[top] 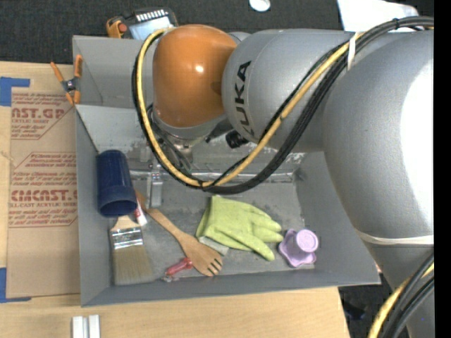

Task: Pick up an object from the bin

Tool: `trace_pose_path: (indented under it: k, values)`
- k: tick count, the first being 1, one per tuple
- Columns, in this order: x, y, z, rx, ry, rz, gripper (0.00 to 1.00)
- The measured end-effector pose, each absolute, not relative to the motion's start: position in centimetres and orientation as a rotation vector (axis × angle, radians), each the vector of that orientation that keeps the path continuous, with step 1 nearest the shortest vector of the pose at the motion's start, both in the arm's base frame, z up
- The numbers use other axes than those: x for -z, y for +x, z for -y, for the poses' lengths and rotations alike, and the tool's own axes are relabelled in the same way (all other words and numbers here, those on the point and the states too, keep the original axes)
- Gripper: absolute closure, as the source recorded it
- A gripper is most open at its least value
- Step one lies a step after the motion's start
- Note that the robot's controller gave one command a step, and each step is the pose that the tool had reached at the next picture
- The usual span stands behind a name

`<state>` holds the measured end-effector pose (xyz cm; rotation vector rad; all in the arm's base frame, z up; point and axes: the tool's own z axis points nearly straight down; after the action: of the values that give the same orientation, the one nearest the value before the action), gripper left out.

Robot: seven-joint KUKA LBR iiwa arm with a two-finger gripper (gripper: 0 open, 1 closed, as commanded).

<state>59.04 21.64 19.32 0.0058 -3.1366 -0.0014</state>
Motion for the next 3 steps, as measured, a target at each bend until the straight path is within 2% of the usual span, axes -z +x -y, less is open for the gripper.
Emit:
trace_pose_path:
  k: [1, 2, 3]
  values:
    - [-19.8, 59.2, -21.5, 0.003, 0.002, 3.143, 0.00]
    - [-13.5, 58.0, -20.4, 0.005, -0.230, 3.135, 0.00]
    - [-12.9, 55.0, -18.5, 0.008, -0.325, 3.129, 0.00]
